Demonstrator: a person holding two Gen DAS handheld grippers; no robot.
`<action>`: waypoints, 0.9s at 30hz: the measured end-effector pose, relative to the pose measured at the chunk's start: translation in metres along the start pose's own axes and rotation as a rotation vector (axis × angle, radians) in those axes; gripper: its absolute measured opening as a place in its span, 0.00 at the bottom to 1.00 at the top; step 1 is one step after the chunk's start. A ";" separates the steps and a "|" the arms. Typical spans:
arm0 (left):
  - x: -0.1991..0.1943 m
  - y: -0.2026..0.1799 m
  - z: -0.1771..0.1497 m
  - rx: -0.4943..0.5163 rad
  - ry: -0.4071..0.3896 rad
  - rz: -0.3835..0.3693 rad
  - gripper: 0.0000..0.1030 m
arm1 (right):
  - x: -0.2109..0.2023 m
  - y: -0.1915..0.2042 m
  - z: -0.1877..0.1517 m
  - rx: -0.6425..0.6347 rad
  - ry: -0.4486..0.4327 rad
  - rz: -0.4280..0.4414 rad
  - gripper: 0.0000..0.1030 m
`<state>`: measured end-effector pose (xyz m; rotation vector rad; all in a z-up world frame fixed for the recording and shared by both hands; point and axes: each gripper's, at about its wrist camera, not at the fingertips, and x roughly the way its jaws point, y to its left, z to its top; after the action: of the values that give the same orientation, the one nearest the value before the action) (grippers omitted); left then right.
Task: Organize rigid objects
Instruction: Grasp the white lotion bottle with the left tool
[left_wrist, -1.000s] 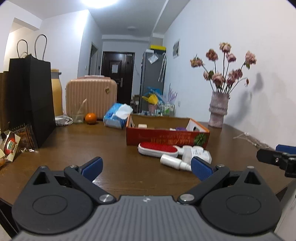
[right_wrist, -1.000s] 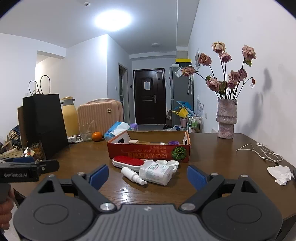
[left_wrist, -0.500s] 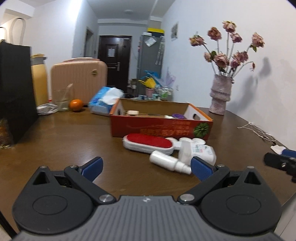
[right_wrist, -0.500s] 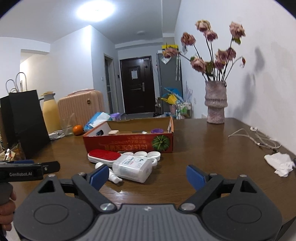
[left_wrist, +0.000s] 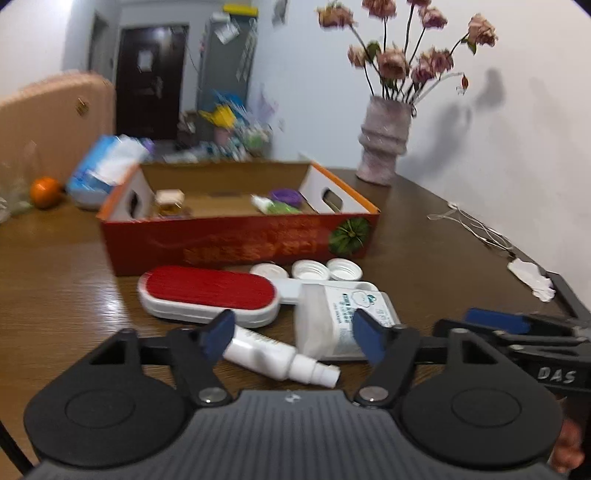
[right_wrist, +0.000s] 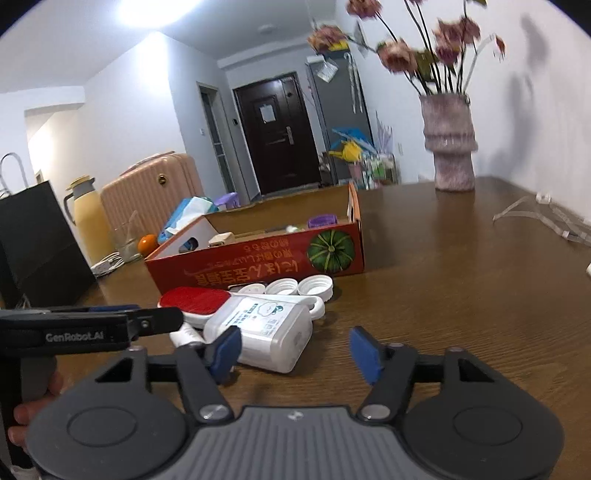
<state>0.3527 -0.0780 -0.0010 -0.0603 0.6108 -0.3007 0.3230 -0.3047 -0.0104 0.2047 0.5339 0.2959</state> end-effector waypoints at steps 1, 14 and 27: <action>0.007 0.000 0.002 -0.002 0.016 -0.017 0.58 | 0.006 -0.003 0.001 0.019 0.007 0.009 0.53; 0.056 0.006 0.009 -0.061 0.102 -0.188 0.44 | 0.068 -0.027 0.004 0.242 0.105 0.190 0.26; 0.018 0.003 0.015 -0.129 0.038 -0.209 0.33 | 0.044 -0.026 0.012 0.260 0.060 0.203 0.19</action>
<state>0.3760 -0.0809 0.0006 -0.2436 0.6623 -0.4657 0.3710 -0.3159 -0.0272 0.5055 0.6118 0.4312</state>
